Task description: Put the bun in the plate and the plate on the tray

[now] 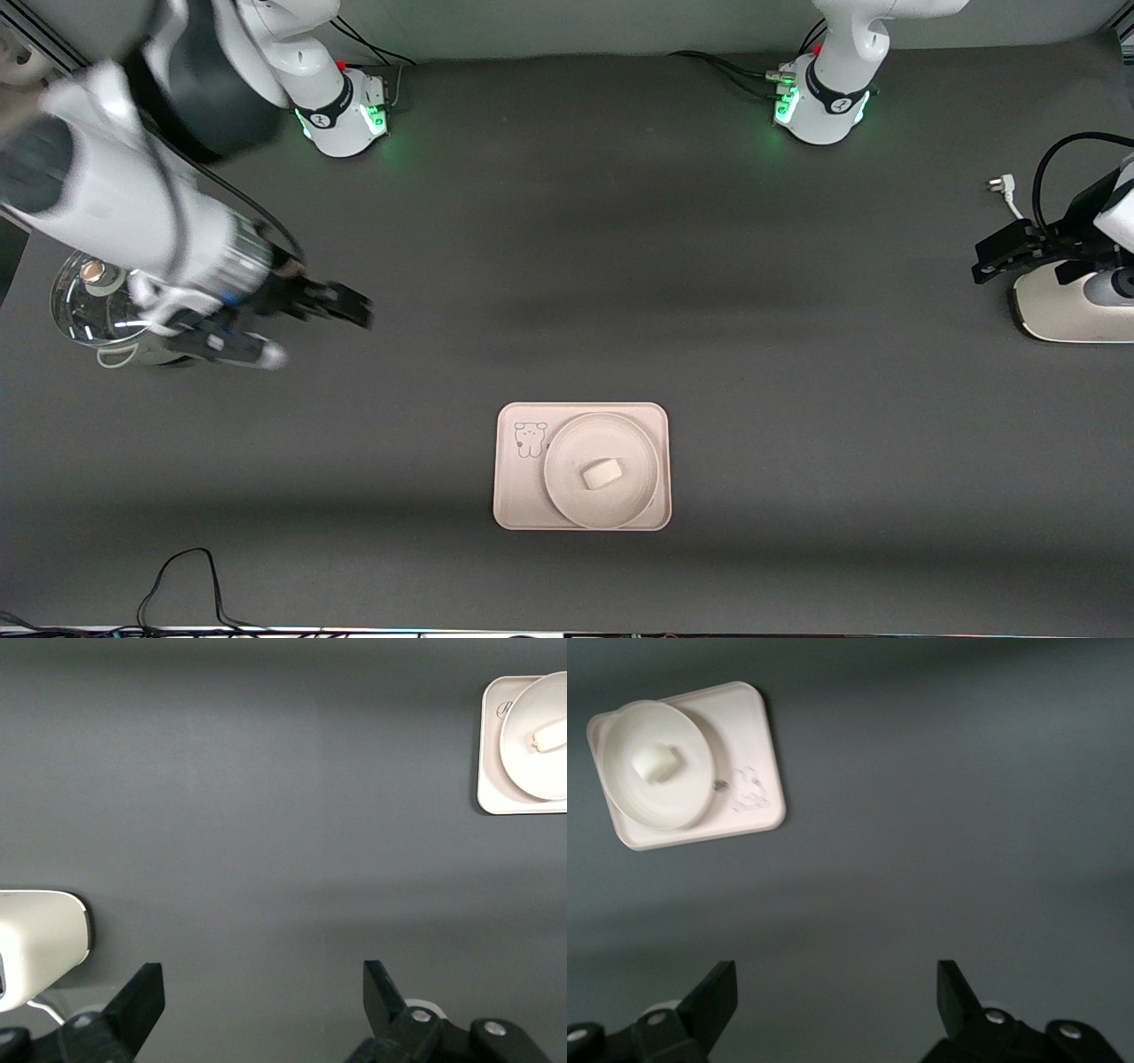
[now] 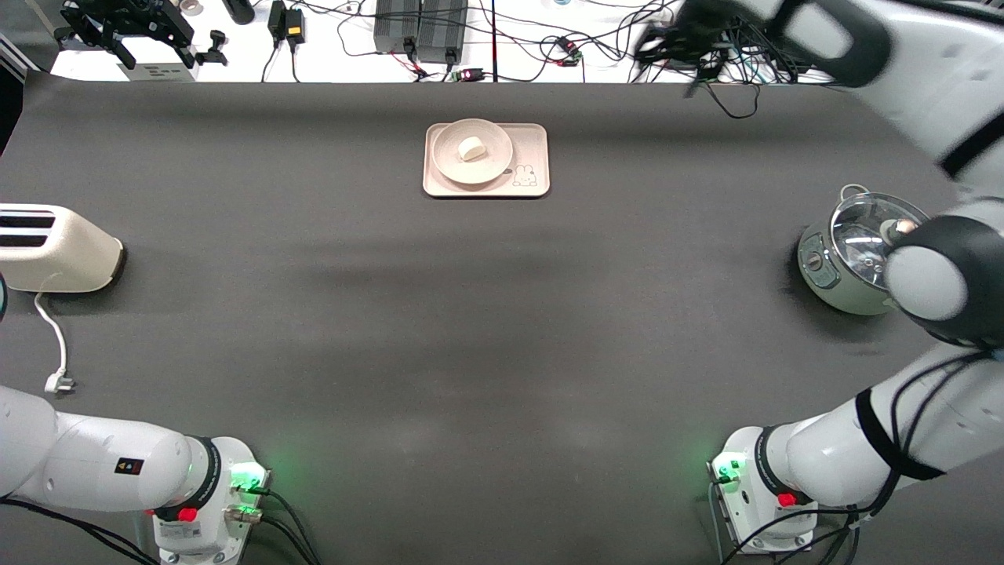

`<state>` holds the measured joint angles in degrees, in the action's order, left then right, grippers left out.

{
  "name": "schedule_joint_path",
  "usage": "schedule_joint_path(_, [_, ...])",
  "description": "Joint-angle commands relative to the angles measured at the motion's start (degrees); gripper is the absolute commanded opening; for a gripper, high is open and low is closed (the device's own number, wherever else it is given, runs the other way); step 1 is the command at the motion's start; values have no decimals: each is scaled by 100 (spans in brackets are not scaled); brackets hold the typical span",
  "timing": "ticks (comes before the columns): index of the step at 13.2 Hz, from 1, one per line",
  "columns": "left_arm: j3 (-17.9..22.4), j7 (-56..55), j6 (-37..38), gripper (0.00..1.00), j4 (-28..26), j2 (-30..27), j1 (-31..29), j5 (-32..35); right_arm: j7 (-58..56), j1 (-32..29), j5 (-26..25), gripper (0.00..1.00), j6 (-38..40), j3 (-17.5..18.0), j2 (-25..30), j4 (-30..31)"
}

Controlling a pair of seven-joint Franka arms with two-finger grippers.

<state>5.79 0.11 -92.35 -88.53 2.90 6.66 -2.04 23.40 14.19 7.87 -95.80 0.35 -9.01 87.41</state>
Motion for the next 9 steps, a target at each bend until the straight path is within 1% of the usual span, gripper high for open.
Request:
schedule_joint_path(1, [10,16,-19,100,63,27,-68,-51,-1132,-504,-320,100,323,18,707,558])
schedule_joint_path(2, [10,16,-19,100,63,44,-69,-51,-1475,-636,-364,100,438,-61,769,549])
schedule_joint_path(3, [10,16,-19,100,63,53,-69,-51,-1836,-672,-408,100,482,-244,813,549])
schedule_joint_path(5, [10,16,-20,100,63,44,-69,-33,-2513,-672,-663,100,483,-561,848,541])
schedule_joint_path(6, [10,16,-19,100,63,44,-69,-33,-2585,-672,-672,100,492,-710,875,549])
schedule_joint_path(8, [10,16,-19,100,107,44,-69,-33,-2656,-663,-725,100,492,-782,919,549])
schedule_joint_path(9, [2,16,-19,100,116,44,-60,-16,-2709,-663,-856,100,492,-843,936,541])
